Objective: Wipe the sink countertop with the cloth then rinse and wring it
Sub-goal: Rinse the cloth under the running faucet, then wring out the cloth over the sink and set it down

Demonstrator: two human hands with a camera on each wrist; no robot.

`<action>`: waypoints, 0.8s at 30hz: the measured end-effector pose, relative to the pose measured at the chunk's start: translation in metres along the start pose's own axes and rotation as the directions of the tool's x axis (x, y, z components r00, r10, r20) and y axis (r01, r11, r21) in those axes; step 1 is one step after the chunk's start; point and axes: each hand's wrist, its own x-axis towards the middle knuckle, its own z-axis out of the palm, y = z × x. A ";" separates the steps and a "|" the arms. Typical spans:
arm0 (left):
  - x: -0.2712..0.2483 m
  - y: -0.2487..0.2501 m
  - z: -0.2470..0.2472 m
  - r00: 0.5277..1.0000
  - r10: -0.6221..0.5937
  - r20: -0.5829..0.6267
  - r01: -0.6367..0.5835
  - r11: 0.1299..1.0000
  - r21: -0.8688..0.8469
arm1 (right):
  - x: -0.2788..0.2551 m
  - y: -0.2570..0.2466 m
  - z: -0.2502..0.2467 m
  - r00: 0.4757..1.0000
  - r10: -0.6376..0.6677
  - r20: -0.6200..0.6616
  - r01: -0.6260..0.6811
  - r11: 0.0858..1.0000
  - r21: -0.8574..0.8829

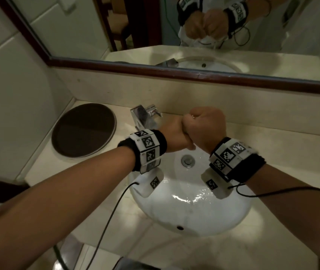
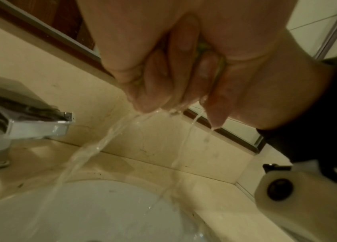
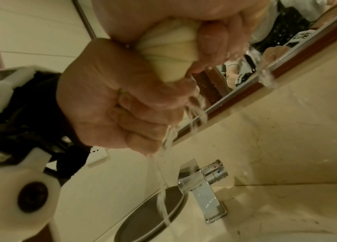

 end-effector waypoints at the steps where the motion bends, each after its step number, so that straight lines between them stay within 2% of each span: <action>1: -0.002 0.000 0.001 1.000 -0.007 0.016 0.007 1.000 -0.020 | -0.002 0.001 0.000 0.999 -0.031 0.010 0.031 1.000 -0.003; 7: -0.010 0.000 0.006 0.983 -0.122 0.137 0.124 0.992 -0.006 | -0.011 0.010 -0.004 0.983 -0.161 0.088 0.158 0.987 0.040; 12: -0.017 -0.004 0.009 0.934 -0.205 0.292 0.250 0.960 -0.126 | -0.018 0.012 -0.005 0.966 -0.226 0.123 0.218 0.973 0.074; 15: -0.024 -0.012 0.019 0.906 -0.234 0.353 0.327 0.916 -0.231 | -0.025 0.015 -0.004 0.938 -0.309 0.156 0.302 0.951 0.064; 17: -0.026 -0.021 0.028 0.902 -0.235 0.361 0.346 0.895 -0.283 | -0.030 0.020 -0.001 0.923 -0.336 0.189 0.333 0.942 0.047; 20: -0.024 -0.030 0.041 0.909 -0.254 0.330 0.348 0.899 -0.266 | -0.036 0.032 0.004 0.923 -0.312 0.223 0.312 0.949 0.039; 22: -0.022 -0.030 0.046 0.924 -0.268 0.273 0.331 0.919 -0.216 | -0.039 0.038 0.007 0.932 -0.263 0.251 0.273 0.962 -0.002; 24: -0.021 -0.029 0.047 0.950 -0.238 0.200 0.264 0.958 -0.115 | -0.041 0.040 0.010 0.946 -0.176 0.274 0.200 0.978 -0.061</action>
